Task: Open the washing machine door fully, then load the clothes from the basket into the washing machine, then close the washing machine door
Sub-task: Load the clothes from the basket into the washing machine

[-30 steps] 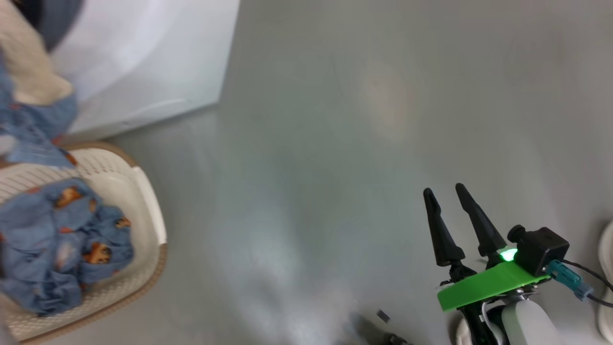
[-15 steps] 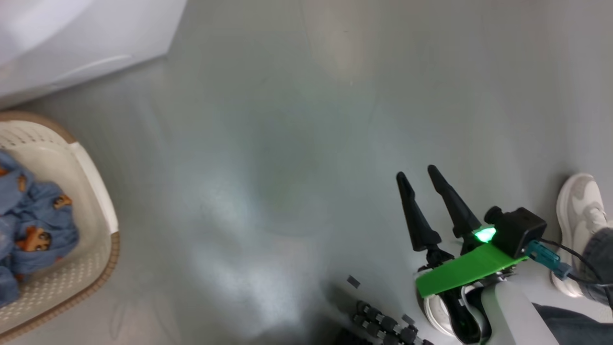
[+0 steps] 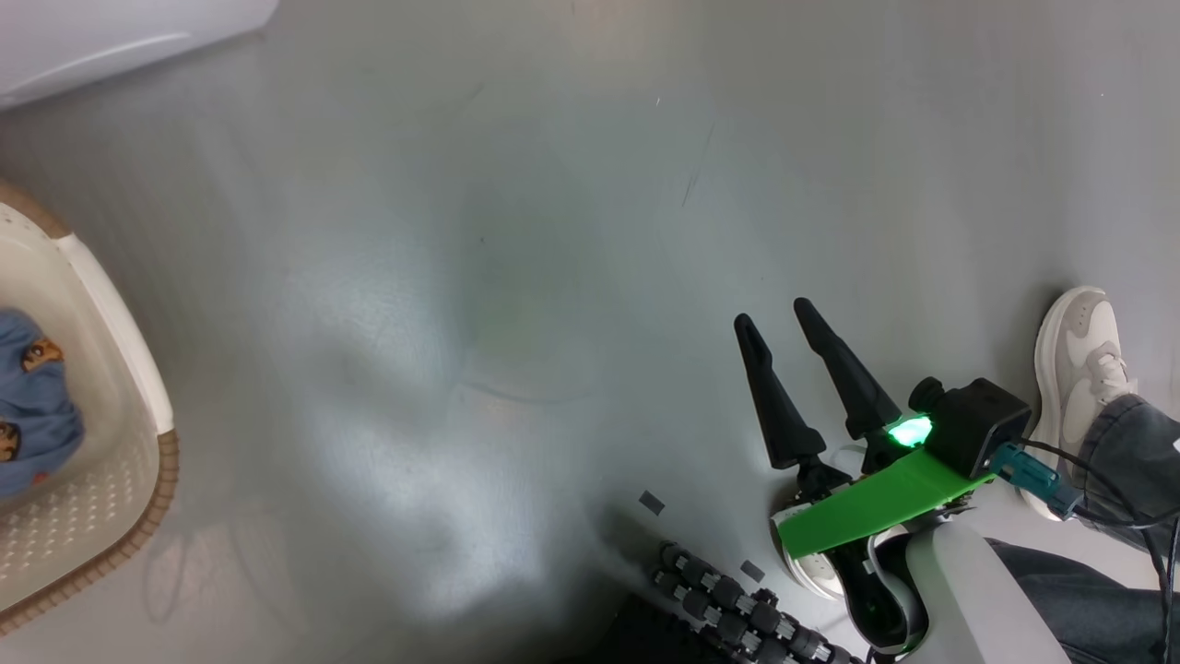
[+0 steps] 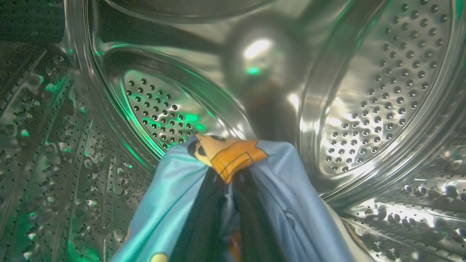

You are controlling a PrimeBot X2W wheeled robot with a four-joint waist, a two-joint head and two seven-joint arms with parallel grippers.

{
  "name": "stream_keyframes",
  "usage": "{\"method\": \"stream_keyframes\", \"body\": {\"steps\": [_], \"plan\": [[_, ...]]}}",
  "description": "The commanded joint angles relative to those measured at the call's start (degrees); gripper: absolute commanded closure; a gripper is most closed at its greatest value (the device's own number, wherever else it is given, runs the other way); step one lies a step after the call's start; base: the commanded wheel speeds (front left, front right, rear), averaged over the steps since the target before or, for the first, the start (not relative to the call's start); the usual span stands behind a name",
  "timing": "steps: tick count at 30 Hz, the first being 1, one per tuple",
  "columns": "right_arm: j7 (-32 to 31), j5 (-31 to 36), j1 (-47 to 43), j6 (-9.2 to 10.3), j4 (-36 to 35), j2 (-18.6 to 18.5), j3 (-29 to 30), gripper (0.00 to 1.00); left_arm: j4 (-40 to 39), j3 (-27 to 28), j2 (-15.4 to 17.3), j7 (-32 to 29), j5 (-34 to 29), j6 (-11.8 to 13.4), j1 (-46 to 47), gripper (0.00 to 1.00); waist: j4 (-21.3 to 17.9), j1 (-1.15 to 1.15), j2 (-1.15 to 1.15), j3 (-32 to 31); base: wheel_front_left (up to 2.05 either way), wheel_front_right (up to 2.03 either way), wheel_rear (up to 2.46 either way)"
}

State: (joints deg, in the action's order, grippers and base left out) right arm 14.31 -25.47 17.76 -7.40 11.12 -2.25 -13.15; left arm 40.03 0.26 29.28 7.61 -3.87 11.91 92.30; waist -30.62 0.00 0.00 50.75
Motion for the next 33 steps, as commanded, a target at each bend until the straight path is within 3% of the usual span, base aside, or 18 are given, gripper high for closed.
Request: {"method": "stream_keyframes", "body": {"steps": [1, 10, 15, 17, 33], "plan": [[0.69, -0.72, -1.25, -0.09, -0.73, -0.91, -1.03, 0.00, -0.82, -0.35, 1.72, 0.21, -0.47, 0.71, 1.26, 1.00, 0.01, 0.00, 0.00, 0.59, 0.00, 0.00, 0.00], [0.69, -1.23, -0.98, -0.09, -0.11, -0.85, -2.32, 0.00, 4.50, -2.17, 1.94, -3.99, -1.11, 0.54, 2.55, 0.98, 0.38, 0.00, 0.00, 0.07, 0.00, 0.00, 0.00], [0.69, -1.25, -1.05, -0.09, 0.06, -0.93, -1.92, 0.00, 6.58, -3.23, 1.82, -6.81, -1.23, -0.03, 3.38, 0.43, 0.94, 0.00, 0.00, -0.82, 0.00, 0.00, 0.00], [0.69, -1.26, -1.05, -0.09, 0.09, -0.93, -1.61, 0.00, 7.14, -3.10, 1.50, -7.77, -0.74, 0.09, 3.64, 0.00, 1.20, 0.00, 0.00, -1.10, 0.00, 0.00, 0.00], [0.69, -0.06, -2.07, -0.09, 0.03, -2.20, 2.15, 0.00, 9.63, -1.34, -3.75, -8.18, 4.89, 1.10, -2.68, 0.00, 6.97, 0.00, 0.00, -6.49, 0.00, 0.00, 0.00]]}}
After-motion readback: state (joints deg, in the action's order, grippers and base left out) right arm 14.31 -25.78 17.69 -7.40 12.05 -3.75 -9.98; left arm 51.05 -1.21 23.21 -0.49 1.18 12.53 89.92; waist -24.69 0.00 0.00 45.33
